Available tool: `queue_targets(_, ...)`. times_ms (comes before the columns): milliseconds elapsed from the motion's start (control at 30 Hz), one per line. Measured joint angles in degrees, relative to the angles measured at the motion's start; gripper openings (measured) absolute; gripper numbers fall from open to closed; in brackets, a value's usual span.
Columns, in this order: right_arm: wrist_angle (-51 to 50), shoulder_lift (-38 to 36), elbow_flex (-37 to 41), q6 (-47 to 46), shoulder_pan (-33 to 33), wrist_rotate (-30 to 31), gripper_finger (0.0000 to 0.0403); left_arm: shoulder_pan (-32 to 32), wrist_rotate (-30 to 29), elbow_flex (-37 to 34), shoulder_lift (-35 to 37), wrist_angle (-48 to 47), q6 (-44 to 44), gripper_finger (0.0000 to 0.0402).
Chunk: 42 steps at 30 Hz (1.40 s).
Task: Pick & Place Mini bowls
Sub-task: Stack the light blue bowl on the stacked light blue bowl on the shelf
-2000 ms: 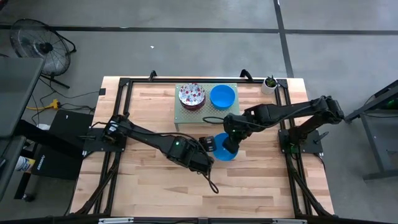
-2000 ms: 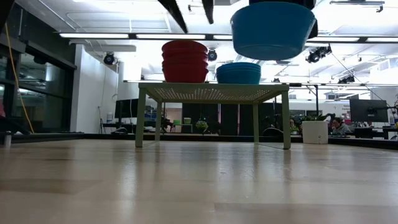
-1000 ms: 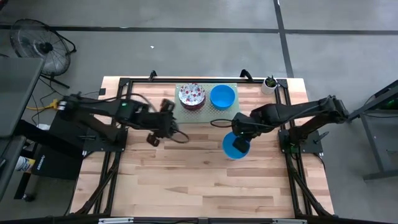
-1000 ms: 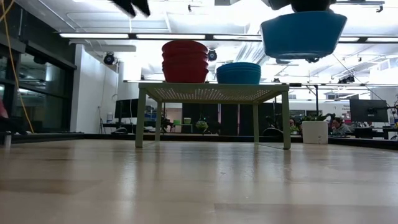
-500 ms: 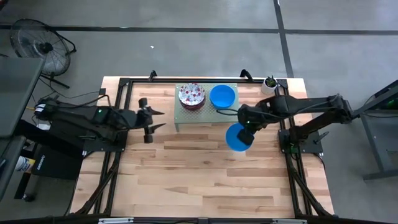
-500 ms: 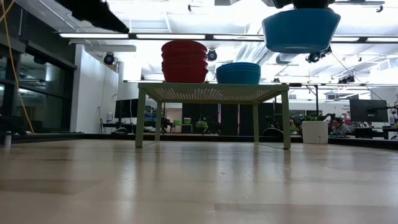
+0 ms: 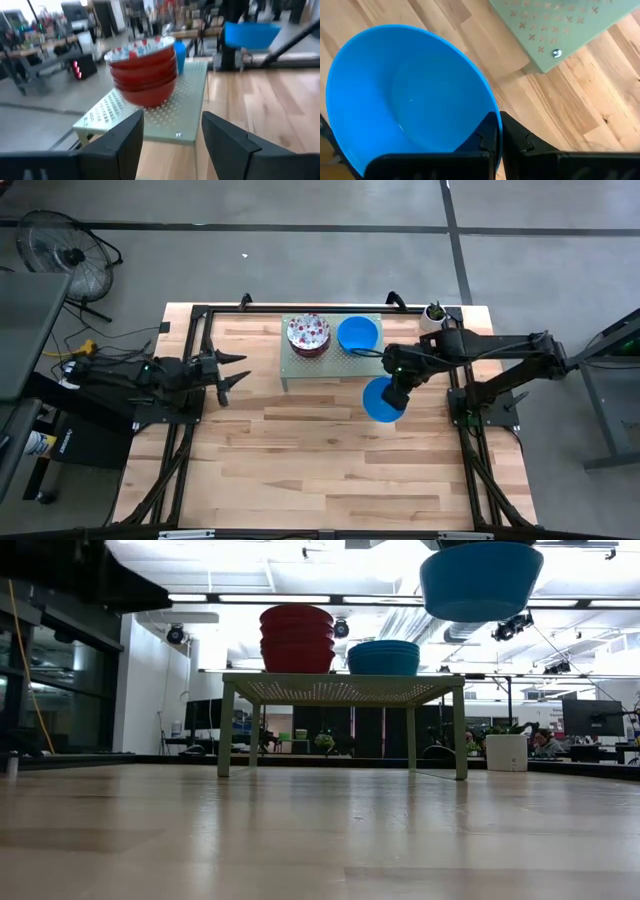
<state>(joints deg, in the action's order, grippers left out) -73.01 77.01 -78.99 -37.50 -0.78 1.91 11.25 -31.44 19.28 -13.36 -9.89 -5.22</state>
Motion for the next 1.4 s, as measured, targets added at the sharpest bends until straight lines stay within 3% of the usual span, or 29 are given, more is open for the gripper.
queue_targets(300,-0.38,0.0,-1.21,-1.46,4.99,-3.88,0.0,0.0,2.86,-9.68,13.29,5.58,-3.72,0.0195)
queue_targets(567,-2.24,0.0,-9.68,-0.1,9.63,-3.73,0.0,0.0,5.25,-15.62,13.05,13.41,-5.06,0.0195)
queue_targets(767,-3.75,0.0,-14.21,0.16,14.46,-4.36,0.0,0.0,10.18,-18.35,13.11,16.88,-5.38,0.0182)
queue_targets(1100,-2.37,3.24,-14.96,1.87,28.1,-9.26,0.0,0.0,11.38,-18.44,13.0,15.62,-12.1,0.0106)
queue_targets(1400,4.06,10.38,-14.96,4.37,34.54,-12.89,0.0,0.0,11.47,-18.54,13.0,15.5,-12.73,0.0097)
